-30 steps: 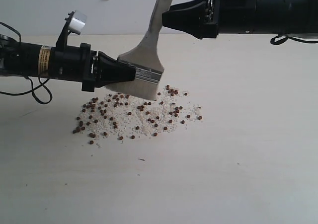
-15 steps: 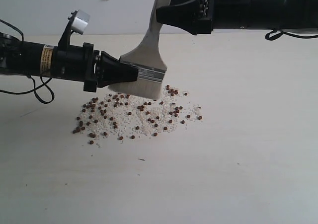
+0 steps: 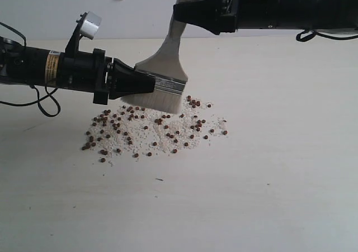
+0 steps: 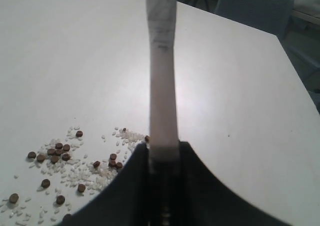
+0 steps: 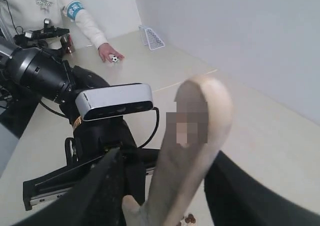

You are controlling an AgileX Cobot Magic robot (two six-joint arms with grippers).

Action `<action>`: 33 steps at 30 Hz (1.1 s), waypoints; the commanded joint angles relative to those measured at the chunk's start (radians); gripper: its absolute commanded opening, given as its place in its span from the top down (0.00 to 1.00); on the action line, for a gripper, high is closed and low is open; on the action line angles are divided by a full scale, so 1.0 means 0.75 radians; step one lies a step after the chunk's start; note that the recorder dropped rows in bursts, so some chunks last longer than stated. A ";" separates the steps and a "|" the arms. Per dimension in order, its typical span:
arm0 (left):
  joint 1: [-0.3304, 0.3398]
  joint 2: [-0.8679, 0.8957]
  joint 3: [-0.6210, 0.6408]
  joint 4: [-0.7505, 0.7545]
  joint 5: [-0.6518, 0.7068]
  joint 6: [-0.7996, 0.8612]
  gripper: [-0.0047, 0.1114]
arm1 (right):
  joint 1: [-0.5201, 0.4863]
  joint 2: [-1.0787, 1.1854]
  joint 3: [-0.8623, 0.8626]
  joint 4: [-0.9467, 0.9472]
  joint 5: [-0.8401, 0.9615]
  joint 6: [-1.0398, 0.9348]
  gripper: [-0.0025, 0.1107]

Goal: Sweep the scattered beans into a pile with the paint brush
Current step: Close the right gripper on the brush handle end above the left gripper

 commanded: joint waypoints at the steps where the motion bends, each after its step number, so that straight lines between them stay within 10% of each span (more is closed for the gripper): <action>1: -0.008 -0.001 -0.007 -0.010 -0.012 0.004 0.96 | 0.010 0.034 -0.010 0.012 0.027 -0.007 0.56; 33: -0.008 -0.001 -0.010 -0.027 -0.012 0.032 0.96 | 0.040 0.188 -0.190 0.012 0.027 0.001 0.56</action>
